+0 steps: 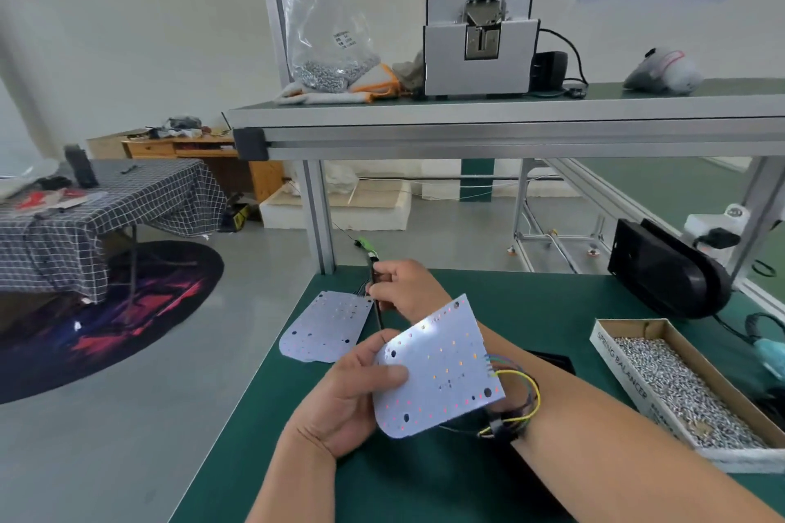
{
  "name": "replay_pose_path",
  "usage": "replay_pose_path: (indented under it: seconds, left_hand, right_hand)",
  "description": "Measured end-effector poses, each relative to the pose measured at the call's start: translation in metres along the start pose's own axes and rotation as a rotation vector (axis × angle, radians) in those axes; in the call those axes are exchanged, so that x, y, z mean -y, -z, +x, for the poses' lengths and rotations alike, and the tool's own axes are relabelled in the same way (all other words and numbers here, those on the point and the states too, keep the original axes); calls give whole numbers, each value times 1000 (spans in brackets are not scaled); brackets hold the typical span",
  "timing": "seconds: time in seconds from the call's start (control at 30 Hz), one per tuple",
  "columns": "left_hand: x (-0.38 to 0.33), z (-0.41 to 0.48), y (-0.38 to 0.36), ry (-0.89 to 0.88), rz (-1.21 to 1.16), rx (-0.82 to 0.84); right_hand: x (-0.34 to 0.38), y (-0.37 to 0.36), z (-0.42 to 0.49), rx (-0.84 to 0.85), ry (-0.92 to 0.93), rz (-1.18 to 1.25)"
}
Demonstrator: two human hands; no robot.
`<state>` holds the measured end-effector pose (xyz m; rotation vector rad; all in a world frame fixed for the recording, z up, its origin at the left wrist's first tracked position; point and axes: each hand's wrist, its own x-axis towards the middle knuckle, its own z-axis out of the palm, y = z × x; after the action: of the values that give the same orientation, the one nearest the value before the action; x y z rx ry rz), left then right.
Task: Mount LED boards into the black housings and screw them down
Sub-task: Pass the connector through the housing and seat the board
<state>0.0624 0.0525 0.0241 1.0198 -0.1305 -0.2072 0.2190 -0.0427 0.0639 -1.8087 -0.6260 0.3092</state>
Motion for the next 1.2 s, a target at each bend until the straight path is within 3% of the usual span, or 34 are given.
replay_pose_path:
  seconds: [0.2,0.3,0.4,0.53,0.63,1.03,1.2]
  left_hand:
    - [2,5,2,-53,-41,-46]
    - [2,6,4,-62,-72,-96]
    - [1,8,5,-99,-82,-138]
    - [4,11,1,-125,-68,-170]
    - [6,12,-2,-164,-74,-187]
    - [10,14,-13,-243,-125,-323]
    - [6,10,-18,-204,-105,-243]
  right_hand:
    - [0,36,-4,-204,18,112]
    - [-7,61,-20,-244,39,23]
    - [-10,86,-44,-260,31,-274]
    - [-12,111,-81,-291,32,-902]
    - [-13,132,-102,-334,22,-1111]
    - [-34,205,-162,-416,-45,-1268]
    - [-46,195,-155,-267,-133,-1173]
